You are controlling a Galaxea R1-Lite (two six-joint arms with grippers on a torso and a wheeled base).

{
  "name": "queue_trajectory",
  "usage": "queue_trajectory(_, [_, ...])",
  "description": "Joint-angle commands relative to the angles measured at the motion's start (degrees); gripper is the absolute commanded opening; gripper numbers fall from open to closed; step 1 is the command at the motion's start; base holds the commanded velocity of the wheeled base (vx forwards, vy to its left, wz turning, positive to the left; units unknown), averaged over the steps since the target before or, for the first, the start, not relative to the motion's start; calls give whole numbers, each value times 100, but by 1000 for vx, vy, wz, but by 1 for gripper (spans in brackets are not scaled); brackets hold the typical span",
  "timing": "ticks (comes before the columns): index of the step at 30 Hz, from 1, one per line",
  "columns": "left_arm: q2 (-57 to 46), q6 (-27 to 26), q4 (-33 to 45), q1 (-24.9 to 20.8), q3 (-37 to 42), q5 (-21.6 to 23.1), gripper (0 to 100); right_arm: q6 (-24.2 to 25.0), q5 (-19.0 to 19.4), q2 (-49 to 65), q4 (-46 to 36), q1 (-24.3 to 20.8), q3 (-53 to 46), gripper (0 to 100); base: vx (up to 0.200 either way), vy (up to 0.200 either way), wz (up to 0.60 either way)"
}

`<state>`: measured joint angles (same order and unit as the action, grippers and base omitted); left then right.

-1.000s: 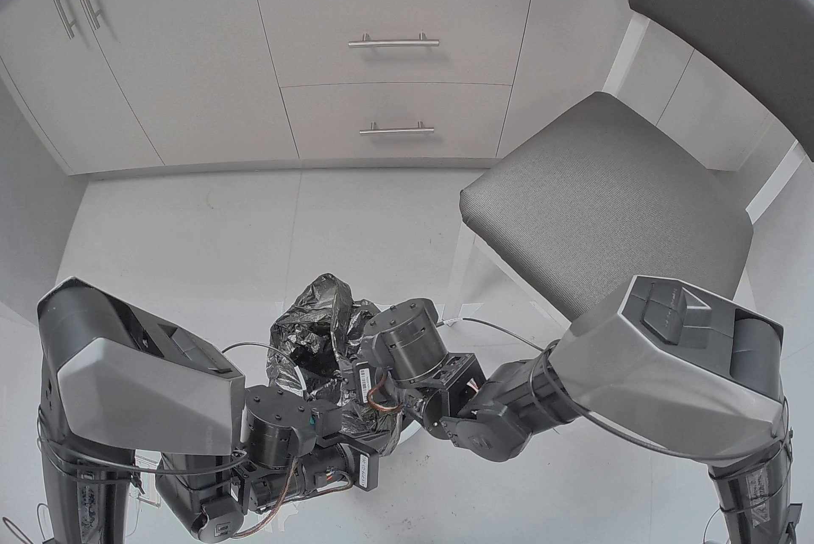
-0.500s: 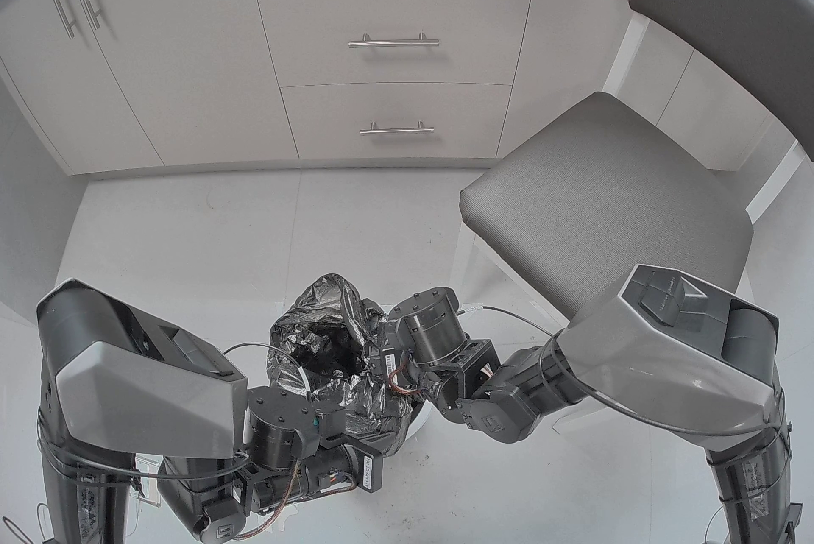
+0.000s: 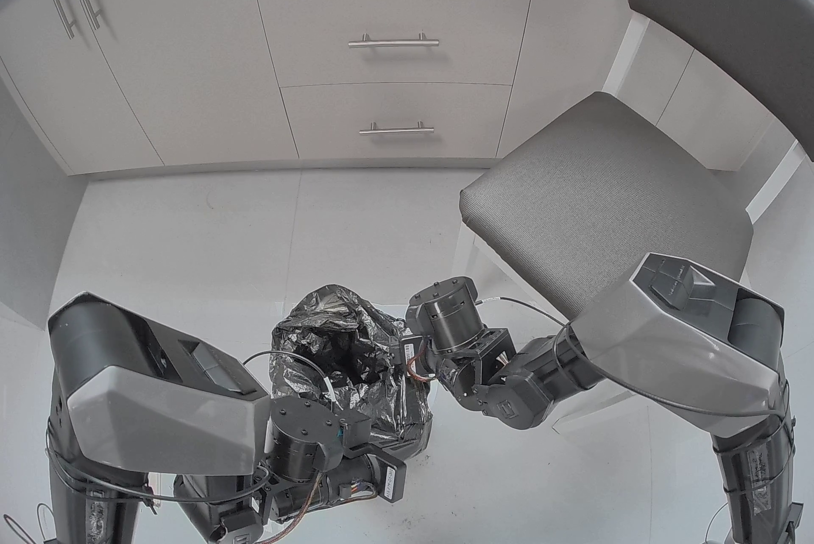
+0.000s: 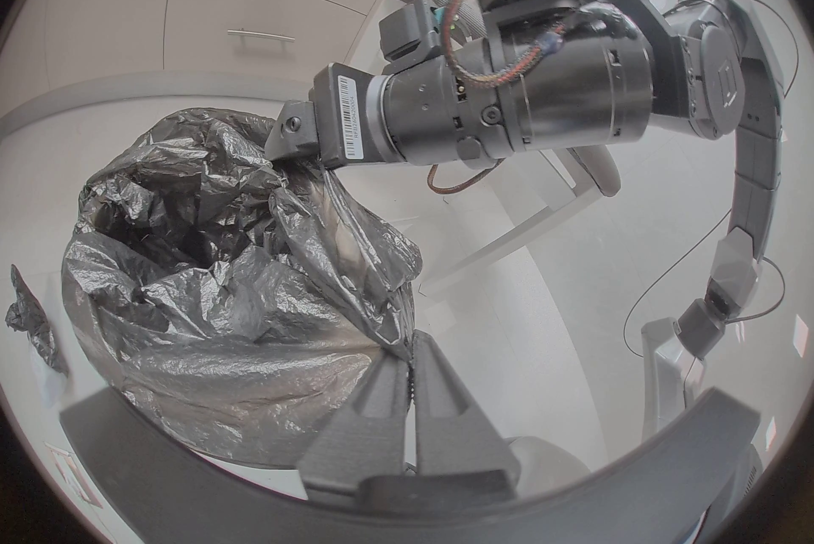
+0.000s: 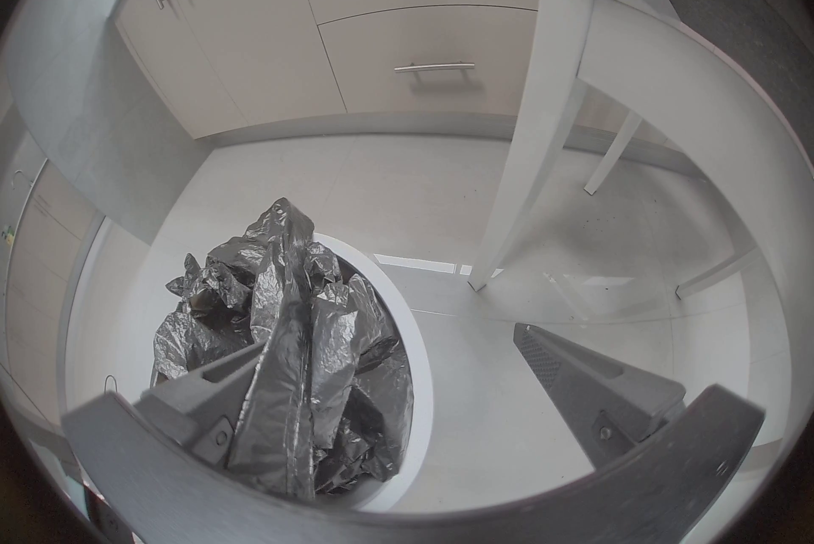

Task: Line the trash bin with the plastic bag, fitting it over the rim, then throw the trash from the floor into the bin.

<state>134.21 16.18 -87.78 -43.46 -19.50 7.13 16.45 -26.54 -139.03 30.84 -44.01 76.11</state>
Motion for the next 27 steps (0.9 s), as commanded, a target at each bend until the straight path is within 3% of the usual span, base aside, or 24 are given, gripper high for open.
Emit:
queue_trajectory(1, [150, -1, -2, -13, -106, -1, 0, -1, 0, 8, 1, 33, -8, 100, 0, 0, 0])
queue_trajectory(7, [431, -176, -2, -13, -273, -19, 0, -1, -9, -54, 1, 50, 27, 100, 0, 0, 0])
queue_trajectory(13, [695, -598, -2, -110, -493, -696, 0, 25, -80, -150, 18, 103, 62, 100, 0, 0, 0])
queue_trajectory(27, [695, -607, -2, -268, -598, -740, 0, 96, -405, -229, 71, 182, 106, 100, 0, 0, 0])
